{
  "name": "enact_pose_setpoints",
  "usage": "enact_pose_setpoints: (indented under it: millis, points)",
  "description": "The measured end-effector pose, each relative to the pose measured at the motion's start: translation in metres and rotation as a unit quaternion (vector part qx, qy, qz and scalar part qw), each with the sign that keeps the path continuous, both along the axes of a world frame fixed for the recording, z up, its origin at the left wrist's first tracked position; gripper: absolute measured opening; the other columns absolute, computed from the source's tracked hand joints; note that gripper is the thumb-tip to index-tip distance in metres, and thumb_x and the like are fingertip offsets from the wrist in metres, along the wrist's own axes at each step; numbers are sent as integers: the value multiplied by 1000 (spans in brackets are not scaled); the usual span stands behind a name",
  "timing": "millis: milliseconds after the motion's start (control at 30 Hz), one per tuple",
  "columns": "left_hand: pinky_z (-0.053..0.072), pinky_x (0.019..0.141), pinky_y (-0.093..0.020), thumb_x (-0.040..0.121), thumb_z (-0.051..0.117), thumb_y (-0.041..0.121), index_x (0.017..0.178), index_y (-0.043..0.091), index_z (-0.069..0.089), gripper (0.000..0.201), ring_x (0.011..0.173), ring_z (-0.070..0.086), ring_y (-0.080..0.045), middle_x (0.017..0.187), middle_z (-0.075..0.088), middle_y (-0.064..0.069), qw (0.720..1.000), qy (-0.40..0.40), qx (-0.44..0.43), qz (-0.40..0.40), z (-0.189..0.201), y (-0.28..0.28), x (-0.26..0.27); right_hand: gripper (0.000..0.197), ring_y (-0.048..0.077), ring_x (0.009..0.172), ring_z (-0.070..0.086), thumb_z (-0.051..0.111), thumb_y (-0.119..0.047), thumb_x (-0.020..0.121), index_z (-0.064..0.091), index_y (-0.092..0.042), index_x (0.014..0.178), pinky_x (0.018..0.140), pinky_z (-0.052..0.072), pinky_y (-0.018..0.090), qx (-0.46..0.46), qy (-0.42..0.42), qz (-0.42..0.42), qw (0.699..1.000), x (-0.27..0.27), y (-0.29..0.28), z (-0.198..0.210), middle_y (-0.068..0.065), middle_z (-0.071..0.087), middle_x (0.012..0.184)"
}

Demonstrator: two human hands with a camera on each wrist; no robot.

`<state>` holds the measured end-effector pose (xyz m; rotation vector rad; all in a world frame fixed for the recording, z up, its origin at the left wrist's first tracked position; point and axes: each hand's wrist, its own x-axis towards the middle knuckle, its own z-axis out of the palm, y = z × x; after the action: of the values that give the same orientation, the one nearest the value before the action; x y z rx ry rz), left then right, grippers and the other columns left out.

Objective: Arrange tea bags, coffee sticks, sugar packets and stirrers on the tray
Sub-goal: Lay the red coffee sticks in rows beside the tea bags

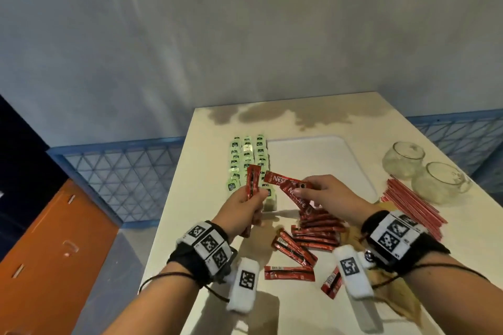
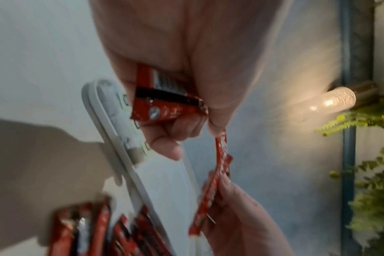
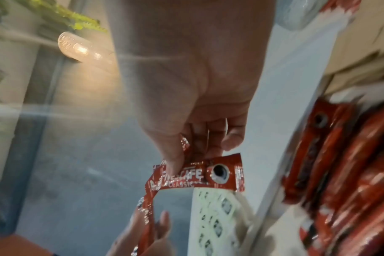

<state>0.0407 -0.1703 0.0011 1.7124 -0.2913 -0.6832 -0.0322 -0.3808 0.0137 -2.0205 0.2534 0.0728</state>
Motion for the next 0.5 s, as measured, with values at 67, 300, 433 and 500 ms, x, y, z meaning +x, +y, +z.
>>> enact_pose_setpoints:
  millis: [67,300,433,500]
  points:
    - [54,65,-31,85,72,43,109,14,61,39,62,65,-11,87,69,-4,999,-3,-27,22,-2,-12,-6,23,0,57,52,66,-32,92,71,-10,89,65,42,22,35,-28,-27,999,10,12,3,-2,64,74]
    - [56,69,-43,82,78,33,93,17,69,21,71,70,-21,81,75,-3,991,-16,-75,112,-6,-19,-6,24,10,71,59,59,-28,97,73,-9,100,64,46,19,85,-30,-9,996,22,31,3,16,72,92]
    - [56,66,-40,93,64,31,98,18,68,14,65,68,-14,75,74,2,989,-43,-60,125,-7,-13,-1,24,8,71,61,53,-22,101,74,-11,104,64,47,18,126,-32,9,991,25,22,6,0,72,84]
    - [56,80,-42,98,57,26,108,13,63,17,82,73,-25,92,77,-3,988,-11,-79,133,-6,-11,3,24,8,70,59,52,-20,101,75,-12,104,64,46,18,133,-27,10,991,26,16,9,-4,68,79]
